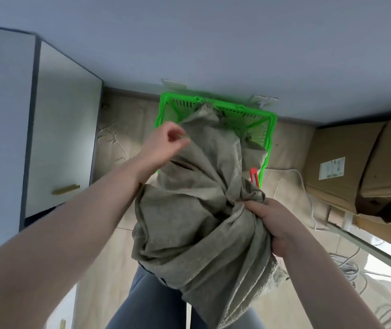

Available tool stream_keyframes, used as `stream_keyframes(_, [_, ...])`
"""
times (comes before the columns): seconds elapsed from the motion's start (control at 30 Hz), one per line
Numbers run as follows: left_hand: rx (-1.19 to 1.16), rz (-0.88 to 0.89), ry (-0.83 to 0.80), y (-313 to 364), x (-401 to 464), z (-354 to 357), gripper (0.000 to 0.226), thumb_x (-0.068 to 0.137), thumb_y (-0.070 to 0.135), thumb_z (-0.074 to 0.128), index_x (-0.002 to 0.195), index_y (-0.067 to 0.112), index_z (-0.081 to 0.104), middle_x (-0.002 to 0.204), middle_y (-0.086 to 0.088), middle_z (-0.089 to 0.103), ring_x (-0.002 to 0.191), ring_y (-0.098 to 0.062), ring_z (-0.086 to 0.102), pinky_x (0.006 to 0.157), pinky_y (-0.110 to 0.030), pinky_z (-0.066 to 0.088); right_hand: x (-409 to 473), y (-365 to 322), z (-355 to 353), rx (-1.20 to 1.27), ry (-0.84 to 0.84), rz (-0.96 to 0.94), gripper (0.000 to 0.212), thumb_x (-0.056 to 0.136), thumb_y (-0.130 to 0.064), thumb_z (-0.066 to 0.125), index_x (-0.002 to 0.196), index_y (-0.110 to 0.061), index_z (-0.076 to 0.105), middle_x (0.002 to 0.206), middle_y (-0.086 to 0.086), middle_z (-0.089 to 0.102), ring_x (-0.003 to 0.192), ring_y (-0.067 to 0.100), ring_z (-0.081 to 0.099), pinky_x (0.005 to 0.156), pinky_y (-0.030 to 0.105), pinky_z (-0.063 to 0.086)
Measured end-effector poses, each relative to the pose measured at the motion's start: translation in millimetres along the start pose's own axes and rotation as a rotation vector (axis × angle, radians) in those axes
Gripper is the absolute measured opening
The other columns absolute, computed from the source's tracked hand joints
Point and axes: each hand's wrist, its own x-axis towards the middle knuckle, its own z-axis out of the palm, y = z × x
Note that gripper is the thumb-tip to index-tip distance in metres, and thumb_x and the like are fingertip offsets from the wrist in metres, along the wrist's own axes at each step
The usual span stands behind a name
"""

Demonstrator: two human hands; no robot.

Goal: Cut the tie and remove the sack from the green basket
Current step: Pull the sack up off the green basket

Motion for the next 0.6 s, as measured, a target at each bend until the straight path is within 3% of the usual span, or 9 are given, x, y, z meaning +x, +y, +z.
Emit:
stream_keyframes(0.03, [-0.075,-0.095,0.147,-9,7,1,0.05,0.085,0.033,0.072,0.125,0.008,0.055,0.116,-0.009,0.061,0.101,-0.021,0.06,0.089,-0.03,0.047,-1,-1,-2,0.01,-0.042,0.0,0.015,0.083,-0.004,0.066,0.095,0.001,0.071,0.085,0.02,0.074,0.073,0.026,0.072,0.065,0.032,0.059])
stream_keyframes(0.07, [-0.179,-0.233,0.169,-15,12,4,0.069,0.081,0.044,0.072,0.133,0.007,0.048,0.127,-0.01,0.055,0.107,-0.022,0.057,0.091,-0.029,0.043,-2,-1,-4,0.024,-0.089,0.001,0.019,0.079,-0.006,0.067,0.096,0.001,0.071,0.087,0.02,0.074,0.074,0.027,0.072,0.065,0.032,0.059])
stream_keyframes(0.17, [-0.081,-0.451,-0.114,-42,19,17,0.097,0.079,0.07,0.054,0.151,0.011,0.025,0.151,-0.007,0.036,0.135,-0.026,0.041,0.111,-0.035,0.03,-5,-3,-13,0.086,-0.2,0.004,0.027,0.068,-0.009,0.067,0.093,-0.001,0.07,0.083,0.018,0.074,0.069,0.024,0.073,0.059,0.031,0.06])
stream_keyframes(0.23, [0.025,-0.392,-0.258,-57,18,32,0.091,0.079,0.075,0.051,0.15,0.022,0.03,0.147,0.001,0.039,0.137,-0.022,0.038,0.117,-0.036,0.023,-2,-3,-20,0.111,-0.236,0.008,0.029,0.069,-0.003,0.073,0.097,-0.001,0.069,0.086,0.02,0.074,0.07,0.026,0.073,0.06,0.033,0.06])
stream_keyframes(0.3, [-0.03,-0.342,-0.285,-72,18,45,0.085,0.072,0.074,0.062,0.137,0.021,0.049,0.127,0.008,0.055,0.123,-0.016,0.05,0.112,-0.027,0.032,3,-2,-26,0.11,-0.26,0.022,0.033,0.068,-0.006,0.07,0.101,0.0,0.069,0.091,0.022,0.073,0.075,0.029,0.073,0.064,0.035,0.061])
stream_keyframes(0.37, [-0.006,-0.309,-0.251,-75,19,46,0.059,0.081,0.051,0.07,0.123,0.012,0.057,0.1,0.014,0.06,0.104,-0.014,0.057,0.082,-0.003,0.042,6,-1,-24,0.094,-0.238,0.034,0.034,0.067,-0.007,0.07,0.101,-0.001,0.07,0.092,0.021,0.073,0.077,0.028,0.073,0.065,0.035,0.06])
stream_keyframes(0.43, [0.079,-0.252,-0.154,-62,18,38,0.031,0.09,0.033,0.066,0.111,0.011,0.058,0.091,0.013,0.056,0.091,-0.011,0.056,0.061,-0.003,0.038,10,0,-21,0.088,-0.148,0.024,0.03,0.073,-0.009,0.074,0.102,-0.001,0.07,0.092,0.02,0.074,0.078,0.027,0.073,0.065,0.033,0.059])
stream_keyframes(0.53, [-0.06,-0.115,0.078,-30,14,23,0.027,0.098,0.016,0.055,0.121,0.002,0.055,0.083,0.009,0.05,0.078,-0.002,0.048,0.053,0.0,0.035,18,1,-20,0.121,0.022,0.016,0.03,0.081,-0.016,0.068,0.108,-0.003,0.069,0.096,0.02,0.074,0.081,0.029,0.073,0.065,0.033,0.057])
stream_keyframes(0.6, [-0.207,-0.027,0.198,-9,2,12,0.016,0.097,0.016,0.056,0.107,0.005,0.06,0.077,0.01,0.053,0.063,0.001,0.053,0.052,-0.001,0.037,20,1,-24,0.146,0.081,0.032,0.04,0.074,-0.017,0.072,0.11,-0.001,0.069,0.096,0.022,0.073,0.08,0.031,0.072,0.067,0.035,0.057])
